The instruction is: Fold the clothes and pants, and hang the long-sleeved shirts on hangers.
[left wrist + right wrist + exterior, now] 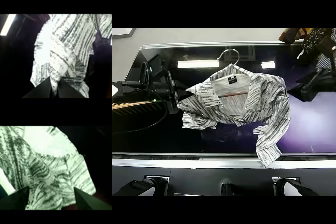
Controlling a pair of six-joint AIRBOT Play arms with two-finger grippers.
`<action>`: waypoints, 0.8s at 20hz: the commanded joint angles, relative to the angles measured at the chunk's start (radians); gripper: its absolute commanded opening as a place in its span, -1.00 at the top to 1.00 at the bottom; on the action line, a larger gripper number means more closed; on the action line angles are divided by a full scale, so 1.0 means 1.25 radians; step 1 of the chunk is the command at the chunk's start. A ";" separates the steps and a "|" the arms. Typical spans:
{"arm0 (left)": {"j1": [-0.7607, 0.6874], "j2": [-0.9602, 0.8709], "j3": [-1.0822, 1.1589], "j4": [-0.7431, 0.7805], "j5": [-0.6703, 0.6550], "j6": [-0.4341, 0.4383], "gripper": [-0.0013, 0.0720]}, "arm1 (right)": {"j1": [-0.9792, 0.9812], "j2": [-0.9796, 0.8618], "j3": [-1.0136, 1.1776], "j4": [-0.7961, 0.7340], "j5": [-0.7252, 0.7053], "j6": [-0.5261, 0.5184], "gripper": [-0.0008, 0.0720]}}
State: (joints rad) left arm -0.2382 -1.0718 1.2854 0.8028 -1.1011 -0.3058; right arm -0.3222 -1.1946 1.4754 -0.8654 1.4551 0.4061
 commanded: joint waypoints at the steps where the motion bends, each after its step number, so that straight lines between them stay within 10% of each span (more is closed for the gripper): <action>1: 0.000 0.000 0.001 0.000 -0.002 -0.001 0.88 | -0.002 -0.044 0.000 0.108 0.011 -0.173 -0.77; 7: -0.001 -0.001 0.001 0.000 -0.008 -0.007 0.88 | 0.067 -0.078 0.000 0.117 0.005 -0.212 -0.76; 10: 0.000 -0.001 0.001 0.000 -0.008 -0.007 0.88 | 0.124 -0.095 0.000 0.082 -0.014 -0.213 -0.26; 13: 0.000 -0.001 0.001 0.000 -0.008 -0.009 0.88 | 0.129 -0.091 0.002 0.071 0.011 -0.211 0.87; 16: 0.000 -0.001 0.001 0.000 -0.008 -0.016 0.86 | 0.128 -0.056 0.002 0.035 0.038 -0.207 0.88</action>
State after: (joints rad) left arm -0.2379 -1.0725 1.2858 0.8047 -1.1038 -0.3279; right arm -0.1699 -1.2919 1.4765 -0.7876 1.4696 0.1375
